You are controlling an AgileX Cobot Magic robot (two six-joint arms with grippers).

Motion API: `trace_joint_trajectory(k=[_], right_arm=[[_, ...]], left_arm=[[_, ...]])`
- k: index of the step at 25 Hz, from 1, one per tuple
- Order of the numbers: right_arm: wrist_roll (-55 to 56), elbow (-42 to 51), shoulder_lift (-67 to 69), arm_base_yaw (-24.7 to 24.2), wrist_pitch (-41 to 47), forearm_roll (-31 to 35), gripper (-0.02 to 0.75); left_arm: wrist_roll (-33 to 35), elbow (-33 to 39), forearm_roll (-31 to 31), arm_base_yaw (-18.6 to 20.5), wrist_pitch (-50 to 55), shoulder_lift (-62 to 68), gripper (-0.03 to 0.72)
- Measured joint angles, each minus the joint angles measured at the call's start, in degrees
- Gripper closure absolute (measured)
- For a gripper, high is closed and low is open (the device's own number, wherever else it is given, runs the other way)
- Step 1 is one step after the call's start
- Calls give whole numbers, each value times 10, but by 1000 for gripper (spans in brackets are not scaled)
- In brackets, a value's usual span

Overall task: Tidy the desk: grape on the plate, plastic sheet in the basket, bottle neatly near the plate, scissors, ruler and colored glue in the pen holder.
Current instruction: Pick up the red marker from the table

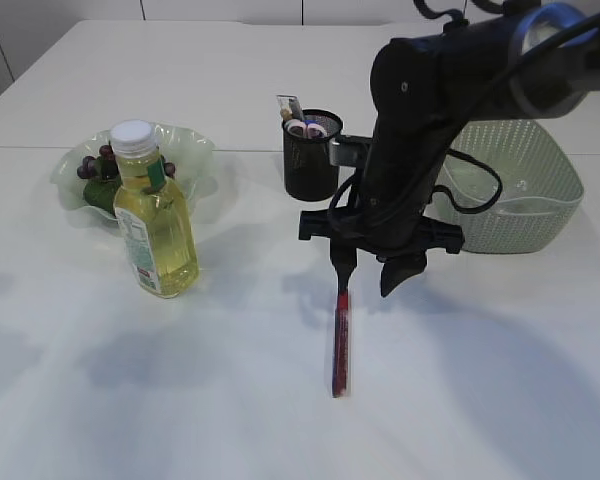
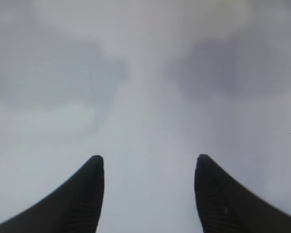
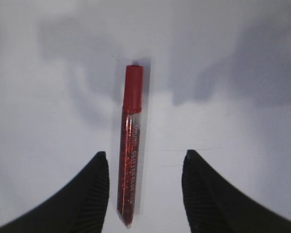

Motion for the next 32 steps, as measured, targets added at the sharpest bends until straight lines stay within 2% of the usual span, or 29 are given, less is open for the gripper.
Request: trace_joint_trajectory(k=[14,32], right_arm=[[27,-8,64,0,-54,25,351],[58,-38,107,0,-46,7,358]], left_arm=[[0,0,0,0,-2,0,254],[0,0,0,0,-18,0,254]])
